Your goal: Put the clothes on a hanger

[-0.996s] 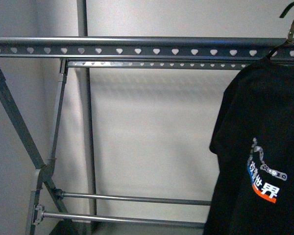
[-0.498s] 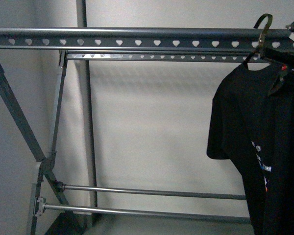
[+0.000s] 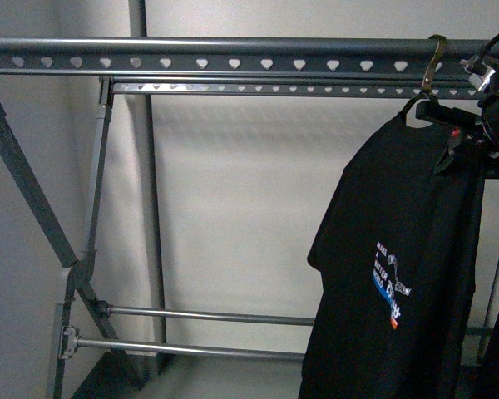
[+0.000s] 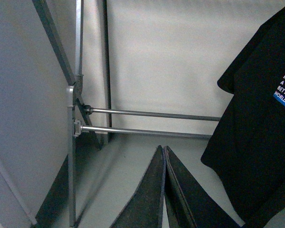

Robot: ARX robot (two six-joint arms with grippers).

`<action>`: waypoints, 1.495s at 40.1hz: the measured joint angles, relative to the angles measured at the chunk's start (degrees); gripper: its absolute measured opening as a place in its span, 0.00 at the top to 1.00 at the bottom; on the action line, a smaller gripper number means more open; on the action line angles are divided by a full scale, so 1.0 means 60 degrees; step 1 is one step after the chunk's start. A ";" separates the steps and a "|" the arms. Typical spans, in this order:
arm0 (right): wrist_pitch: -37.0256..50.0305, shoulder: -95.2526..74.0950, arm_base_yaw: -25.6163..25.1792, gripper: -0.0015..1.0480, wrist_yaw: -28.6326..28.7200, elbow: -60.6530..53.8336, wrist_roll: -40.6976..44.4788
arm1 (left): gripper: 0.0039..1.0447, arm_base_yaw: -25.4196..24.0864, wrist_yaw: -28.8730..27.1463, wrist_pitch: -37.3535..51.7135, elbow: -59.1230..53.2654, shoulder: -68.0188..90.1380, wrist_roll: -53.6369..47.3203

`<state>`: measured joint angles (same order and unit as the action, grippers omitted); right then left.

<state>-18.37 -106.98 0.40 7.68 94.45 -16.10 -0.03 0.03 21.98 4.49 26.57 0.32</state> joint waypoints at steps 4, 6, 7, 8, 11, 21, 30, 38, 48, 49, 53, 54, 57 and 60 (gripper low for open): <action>0.0000 -0.0004 0.0073 0.91 -0.0120 -0.0197 0.0164 | 0.97 0.0000 -0.0007 -0.0280 -0.0168 -0.0463 -0.0004; 0.0051 -0.0004 0.0084 0.91 -0.0127 -0.0277 0.0226 | 0.97 0.0000 -0.0004 -0.0379 -0.0219 -0.0608 -0.0004; 0.0106 -0.0004 0.0091 0.91 -0.0124 -0.0339 0.0248 | 0.97 0.0000 -0.0004 -0.0433 -0.0244 -0.0681 -0.0004; 0.0178 0.0004 0.0091 0.91 -0.0138 -0.0404 0.0302 | 0.97 0.0000 -0.0004 -0.0481 -0.0266 -0.0747 -0.0004; 0.0532 0.0066 0.0091 0.90 -0.0251 -0.0739 0.0510 | 0.97 0.0000 -0.0007 -0.0627 -0.0317 -0.0954 -0.0004; 0.4269 0.1508 0.0120 0.52 -0.1115 -0.3905 0.1140 | 0.97 0.0000 -0.0011 -0.0834 -0.0576 -0.1639 -0.0015; 0.8189 0.6783 -0.0178 0.08 -0.0714 -0.9216 0.1067 | 0.97 0.0000 -0.0018 -0.1585 -0.0576 -0.2393 -0.0018; 0.4692 1.2535 -0.0087 0.26 -0.1268 -1.2389 0.2175 | 0.97 0.0000 -0.0011 -0.2779 -0.0572 -0.3442 -0.0029; 0.4484 1.4356 -0.0080 0.68 -0.1271 -1.3737 0.2608 | 0.97 0.0000 -0.0011 -0.3625 -0.0572 -0.4371 -0.0033; 0.4492 1.4407 -0.0080 0.72 -0.1275 -1.3828 0.2612 | 0.97 0.0000 -0.0011 -0.3625 -0.0572 -0.4375 -0.0033; 0.4535 1.4764 -0.0080 0.92 -0.1271 -1.4222 0.2637 | 0.97 0.0000 -0.0015 -0.3628 -0.0572 -0.4375 -0.0033; 0.4539 1.4848 -0.0080 0.97 -0.1271 -1.4280 0.2641 | 0.97 0.0000 -0.0015 -0.3625 -0.0572 -0.4375 -0.0033; 0.4543 1.5114 -0.0080 0.98 -0.1271 -1.4524 0.2667 | 0.97 0.0000 -0.0015 -0.3625 -0.0572 -0.4375 -0.0033; 0.4535 1.5333 -0.0080 0.98 -0.1275 -1.4732 0.2670 | 0.97 0.0000 -0.0015 -0.3625 -0.0572 -0.4375 -0.0033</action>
<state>8.84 -14.98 -0.08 0.03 6.07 -0.08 -0.03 -0.05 0.23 1.06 0.32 0.12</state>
